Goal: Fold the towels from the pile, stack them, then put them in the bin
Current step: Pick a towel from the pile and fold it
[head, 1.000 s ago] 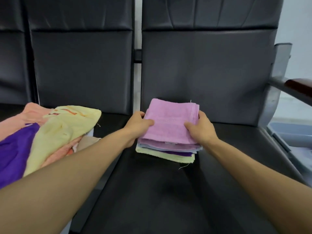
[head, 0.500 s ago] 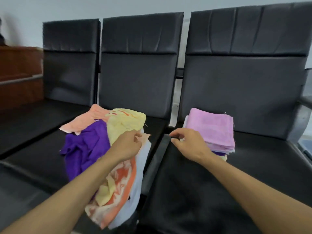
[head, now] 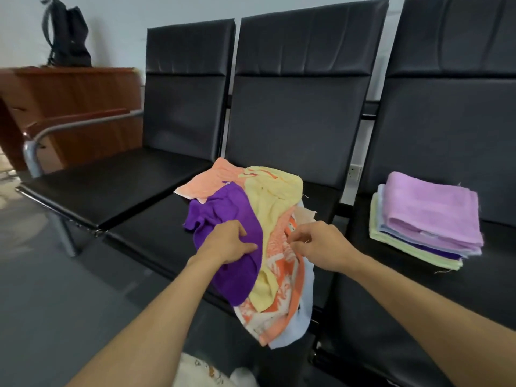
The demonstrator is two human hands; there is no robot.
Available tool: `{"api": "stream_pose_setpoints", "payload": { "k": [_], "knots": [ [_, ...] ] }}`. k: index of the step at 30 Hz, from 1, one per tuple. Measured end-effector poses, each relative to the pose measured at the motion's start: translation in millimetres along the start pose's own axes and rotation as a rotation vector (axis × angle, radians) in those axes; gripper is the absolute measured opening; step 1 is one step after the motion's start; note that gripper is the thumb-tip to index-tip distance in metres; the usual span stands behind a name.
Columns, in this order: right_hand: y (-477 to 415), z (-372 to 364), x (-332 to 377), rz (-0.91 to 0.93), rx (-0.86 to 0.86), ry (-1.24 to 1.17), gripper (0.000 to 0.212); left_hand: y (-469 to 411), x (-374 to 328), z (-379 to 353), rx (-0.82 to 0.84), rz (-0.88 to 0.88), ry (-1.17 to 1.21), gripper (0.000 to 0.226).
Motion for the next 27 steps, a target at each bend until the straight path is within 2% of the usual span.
{"api": "stream_pose_setpoints", "payload": {
  "k": [2, 3, 5, 8, 11, 13, 15, 17, 20, 24, 27],
  "knots": [
    [2, -7, 1, -0.02, 0.023, -0.049, 0.021, 0, -4, 10, -0.078, -0.003, 0.026, 0.014],
    [3, -10, 1, -0.034, 0.036, -0.077, 0.021, 2, -9, 14, -0.104, -0.02, 0.045, 0.01],
    [5, -13, 0, -0.064, 0.043, -0.155, 0.02, 5, -22, 21, -0.152, -0.066, 0.136, 0.008],
    [10, -9, 1, -0.086, 0.027, -0.381, 0.019, 10, -43, 31, -0.201, -0.11, 0.41, 0.008],
    [14, -6, 7, -0.067, 0.057, -0.567, 0.031, 17, -68, 33, -0.175, -0.141, 0.664, 0.006],
    [16, 4, 10, -0.029, 0.008, -0.553, 0.032, 21, -87, 33, -0.142, -0.157, 0.83, 0.006],
    [20, 26, 5, -0.007, -0.138, -0.475, 0.023, 25, -108, 33, -0.124, -0.175, 0.932, 0.008],
    [28, 48, -5, 0.003, -0.257, -0.447, 0.016, 27, -129, 33, -0.125, -0.218, 0.958, 0.008],
    [47, 82, -21, 0.054, -0.335, -0.412, 0.015, 27, -159, 23, -0.11, -0.282, 0.926, 0.01],
    [85, 129, -44, 0.101, -0.385, -0.338, 0.009, 37, -208, -12, 0.073, -0.37, 0.839, 0.013],
    [112, 154, -63, 0.107, -0.398, -0.298, 0.018, 52, -246, -38, 0.185, -0.482, 0.689, 0.022]
  ]
}}
Point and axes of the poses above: each hand's wrist, its own y-axis away from the middle knuckle, its own z-axis out of the back of the hand, x = y × z, the point moved 10 cm from there along -y, towards the middle knuckle, and after that the axes turned 2 degrees about y, right-handed, at the moved point
